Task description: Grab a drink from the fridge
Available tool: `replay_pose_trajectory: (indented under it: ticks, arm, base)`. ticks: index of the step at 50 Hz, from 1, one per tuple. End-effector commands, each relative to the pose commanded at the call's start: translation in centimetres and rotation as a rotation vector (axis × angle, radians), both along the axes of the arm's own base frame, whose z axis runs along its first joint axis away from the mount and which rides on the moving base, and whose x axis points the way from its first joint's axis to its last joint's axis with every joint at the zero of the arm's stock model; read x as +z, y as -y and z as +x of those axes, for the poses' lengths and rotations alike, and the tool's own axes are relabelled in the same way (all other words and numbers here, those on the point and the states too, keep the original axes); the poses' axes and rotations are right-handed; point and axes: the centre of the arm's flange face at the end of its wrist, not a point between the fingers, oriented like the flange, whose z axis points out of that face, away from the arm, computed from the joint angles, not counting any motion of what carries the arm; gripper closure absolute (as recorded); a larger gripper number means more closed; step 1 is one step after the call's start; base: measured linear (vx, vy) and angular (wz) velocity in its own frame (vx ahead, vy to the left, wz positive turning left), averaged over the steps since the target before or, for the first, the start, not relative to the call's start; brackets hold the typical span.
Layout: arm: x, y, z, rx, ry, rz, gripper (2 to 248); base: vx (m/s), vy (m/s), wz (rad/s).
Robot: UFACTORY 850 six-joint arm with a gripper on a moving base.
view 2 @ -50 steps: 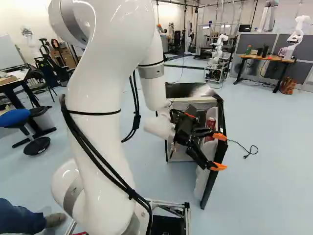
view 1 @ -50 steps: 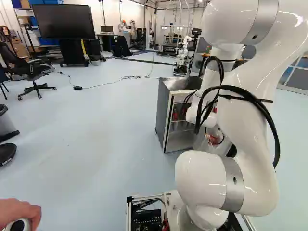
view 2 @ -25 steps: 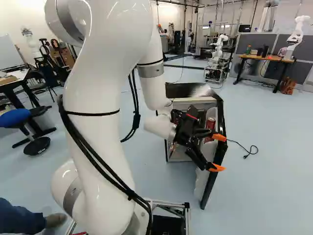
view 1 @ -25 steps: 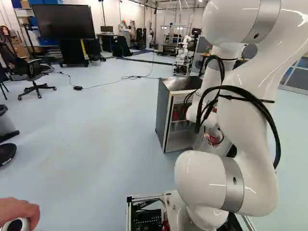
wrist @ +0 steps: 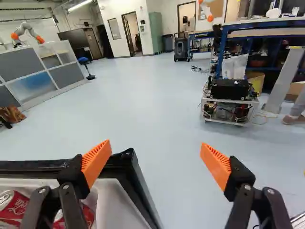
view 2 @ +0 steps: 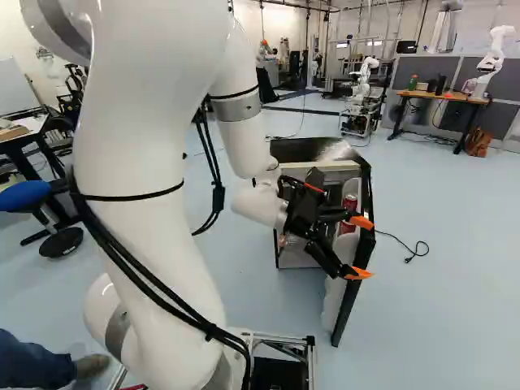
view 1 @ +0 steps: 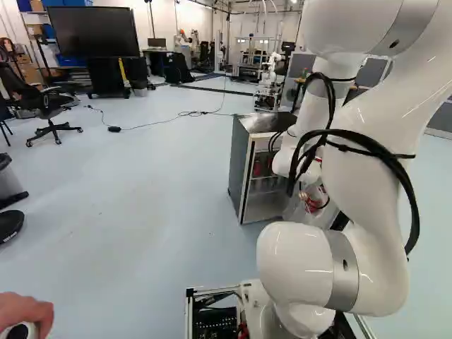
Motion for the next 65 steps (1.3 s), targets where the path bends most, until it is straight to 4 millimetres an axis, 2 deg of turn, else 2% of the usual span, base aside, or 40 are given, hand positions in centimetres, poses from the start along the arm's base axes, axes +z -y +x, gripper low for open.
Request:
replay_pose_trajectory:
  ticks: [15,32,41,65]
  arm:
    - [-1.2,-2.0,-0.4,0.057,-0.045,0.014,3]
    - [-1.7,-2.6,2.0,0.093,-0.043,0.012,3]
    - [-1.7,-1.6,3.8,0.078,-0.022,0.006,3]
    - [-2.4,3.0,8.3,0.0,0.061,0.065,3]
  base:
    - [0.0,0.0,0.0]
    - [0.0,0.0,0.0]
    - [0.0,0.0,0.0]
    - [0.0,0.0,0.0]
